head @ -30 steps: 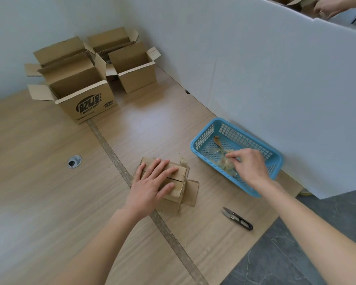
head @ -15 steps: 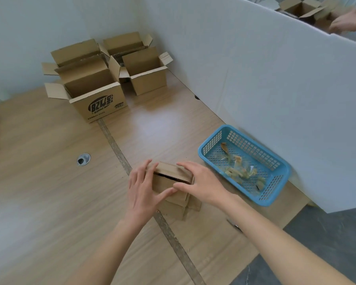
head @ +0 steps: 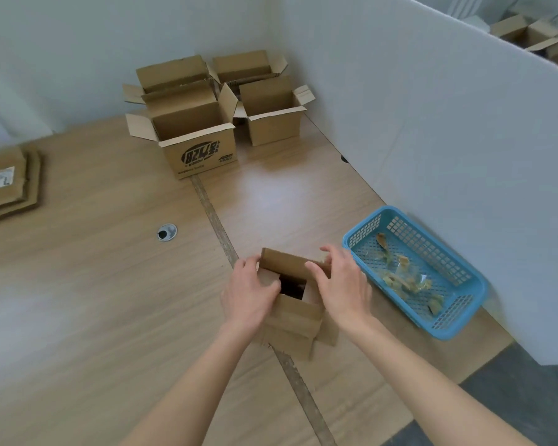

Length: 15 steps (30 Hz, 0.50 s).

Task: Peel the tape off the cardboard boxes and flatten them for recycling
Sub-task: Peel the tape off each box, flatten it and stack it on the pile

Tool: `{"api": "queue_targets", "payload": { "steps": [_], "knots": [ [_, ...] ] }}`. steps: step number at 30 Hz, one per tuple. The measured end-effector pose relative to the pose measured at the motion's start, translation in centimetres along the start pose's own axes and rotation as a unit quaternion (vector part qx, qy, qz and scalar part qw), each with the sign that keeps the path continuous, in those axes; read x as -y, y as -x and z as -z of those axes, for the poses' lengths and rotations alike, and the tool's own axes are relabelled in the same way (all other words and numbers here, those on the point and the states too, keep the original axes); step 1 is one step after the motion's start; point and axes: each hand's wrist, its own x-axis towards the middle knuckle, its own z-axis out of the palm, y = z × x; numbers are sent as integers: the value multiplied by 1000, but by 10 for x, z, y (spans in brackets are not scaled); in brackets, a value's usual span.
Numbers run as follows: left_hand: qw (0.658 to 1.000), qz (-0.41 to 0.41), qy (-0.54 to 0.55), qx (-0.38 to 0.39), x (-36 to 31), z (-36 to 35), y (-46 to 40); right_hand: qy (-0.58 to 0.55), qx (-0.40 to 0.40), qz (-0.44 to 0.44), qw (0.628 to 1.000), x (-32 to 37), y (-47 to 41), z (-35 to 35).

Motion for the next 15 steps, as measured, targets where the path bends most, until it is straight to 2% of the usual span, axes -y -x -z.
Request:
{"api": "queue_targets", "payload": {
  "steps": [2, 6, 9, 12, 15],
  "knots": [
    [997, -8, -66, 29, -2, 8, -2, 86, -7, -57, 995, -2, 7, 1],
    [989, -35, -143, 29, -11, 17, 7, 12, 68, -126, 990, 8, 15, -4],
    [991, -29, -131, -4, -8, 20, 15, 17, 128, -150, 980, 20, 23, -5],
    [995, -33, -93, -16, 1, 28, 20, 28, 153, -176, 972, 24, 22, -1],
    [1000, -19, -20, -2, 12, 45, 19, -75, 142, -170, 972, 31, 15, 13]
  ]
}}
